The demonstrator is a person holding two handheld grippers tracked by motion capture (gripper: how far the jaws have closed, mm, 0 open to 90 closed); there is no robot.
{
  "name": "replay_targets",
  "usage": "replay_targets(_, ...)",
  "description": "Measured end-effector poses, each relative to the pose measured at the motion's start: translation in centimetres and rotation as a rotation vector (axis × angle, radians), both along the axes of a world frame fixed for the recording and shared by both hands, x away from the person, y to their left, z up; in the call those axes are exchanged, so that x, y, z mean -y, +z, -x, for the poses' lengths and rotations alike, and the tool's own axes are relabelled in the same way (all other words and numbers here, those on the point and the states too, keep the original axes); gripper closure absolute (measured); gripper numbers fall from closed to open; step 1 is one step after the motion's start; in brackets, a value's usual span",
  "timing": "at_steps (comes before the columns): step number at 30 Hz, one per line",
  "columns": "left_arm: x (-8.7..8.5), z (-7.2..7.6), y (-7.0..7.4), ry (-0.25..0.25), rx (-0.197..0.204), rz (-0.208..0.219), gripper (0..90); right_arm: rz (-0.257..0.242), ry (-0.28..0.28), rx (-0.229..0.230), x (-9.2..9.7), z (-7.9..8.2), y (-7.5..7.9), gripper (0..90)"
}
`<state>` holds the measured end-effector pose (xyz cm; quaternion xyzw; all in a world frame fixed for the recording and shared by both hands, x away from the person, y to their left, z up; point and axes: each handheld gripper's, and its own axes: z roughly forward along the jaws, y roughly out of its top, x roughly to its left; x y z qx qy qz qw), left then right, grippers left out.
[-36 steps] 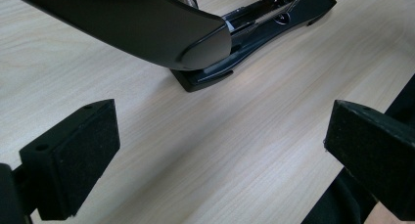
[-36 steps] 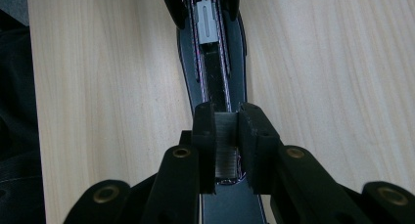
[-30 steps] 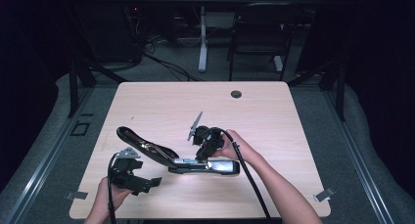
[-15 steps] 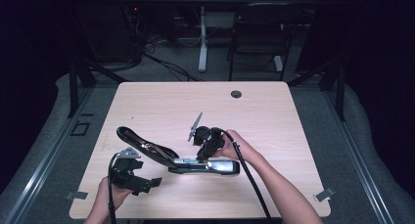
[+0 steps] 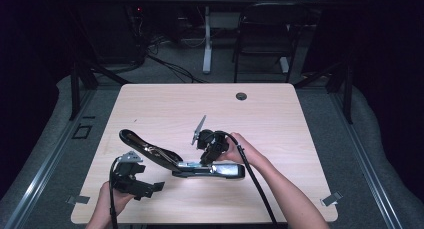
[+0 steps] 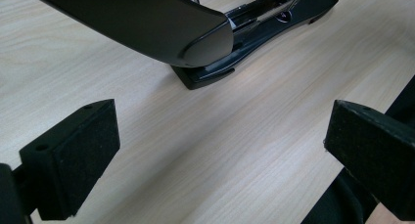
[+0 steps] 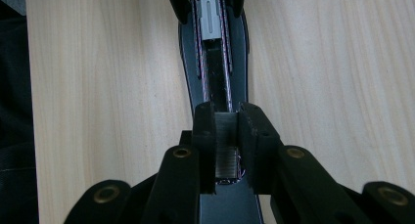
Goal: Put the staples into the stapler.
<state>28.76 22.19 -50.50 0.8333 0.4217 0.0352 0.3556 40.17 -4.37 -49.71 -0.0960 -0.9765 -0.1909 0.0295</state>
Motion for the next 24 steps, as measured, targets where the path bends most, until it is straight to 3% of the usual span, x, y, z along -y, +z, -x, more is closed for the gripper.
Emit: replay_targets(24, 0.19, 0.04, -0.23, -0.004, -0.009, -0.018, 0.0, 0.04, 0.037, 0.023, -0.2, 0.32, -0.25, 78.2)
